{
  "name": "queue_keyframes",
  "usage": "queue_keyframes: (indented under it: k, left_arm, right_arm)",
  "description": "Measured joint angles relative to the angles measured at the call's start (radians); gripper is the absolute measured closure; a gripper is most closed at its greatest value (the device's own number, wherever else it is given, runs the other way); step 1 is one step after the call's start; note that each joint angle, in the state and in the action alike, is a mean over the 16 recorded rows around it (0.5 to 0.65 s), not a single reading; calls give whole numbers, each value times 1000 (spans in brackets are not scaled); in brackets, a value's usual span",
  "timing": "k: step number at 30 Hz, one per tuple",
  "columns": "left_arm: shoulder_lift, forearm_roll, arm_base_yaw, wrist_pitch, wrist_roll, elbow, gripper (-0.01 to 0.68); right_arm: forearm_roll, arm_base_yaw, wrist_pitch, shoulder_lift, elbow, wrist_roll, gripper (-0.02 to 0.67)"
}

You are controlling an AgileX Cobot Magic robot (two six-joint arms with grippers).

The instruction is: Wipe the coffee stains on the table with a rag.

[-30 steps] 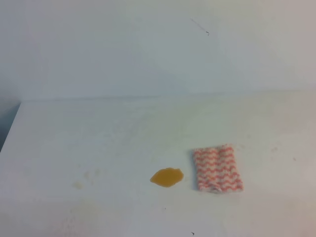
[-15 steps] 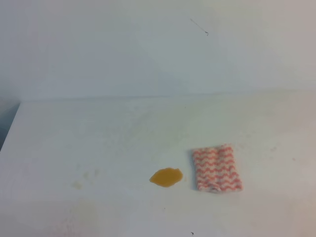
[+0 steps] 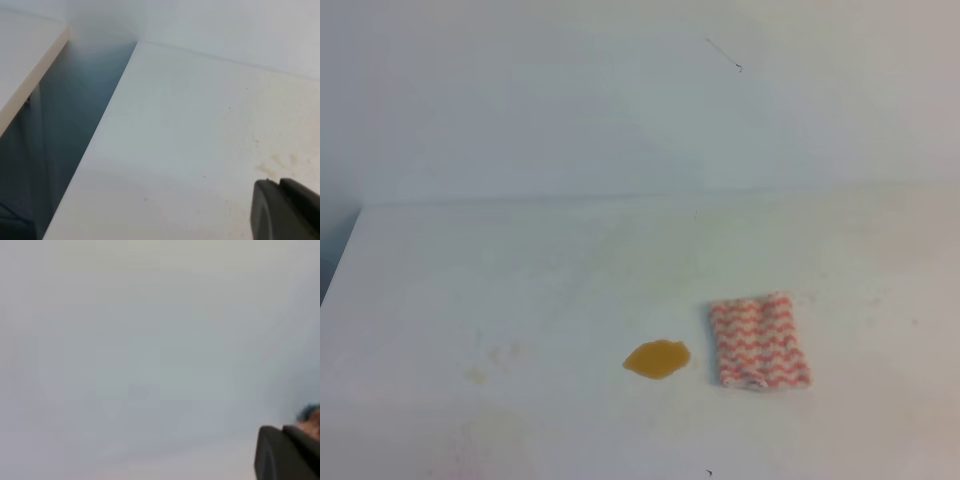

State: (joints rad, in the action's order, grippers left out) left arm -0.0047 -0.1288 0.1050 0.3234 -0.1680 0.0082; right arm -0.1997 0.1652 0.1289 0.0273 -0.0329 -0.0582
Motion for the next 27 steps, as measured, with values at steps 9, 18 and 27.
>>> queue_keyframes:
  k: [9, 18, 27]
  left_arm:
    - [0, 0, 0, 0, 0, 0, 674]
    - [5, 0, 0, 3, 0, -8, 674]
    - [5, 0, 0, 3, 0, -8, 674]
  right_arm:
    - [-47, 0, 374, 0, 30, 32, 653]
    - [79, 0, 295, -61, 215, 56, 653]
    - [157, -5, -151, -338, 543, 98, 653]
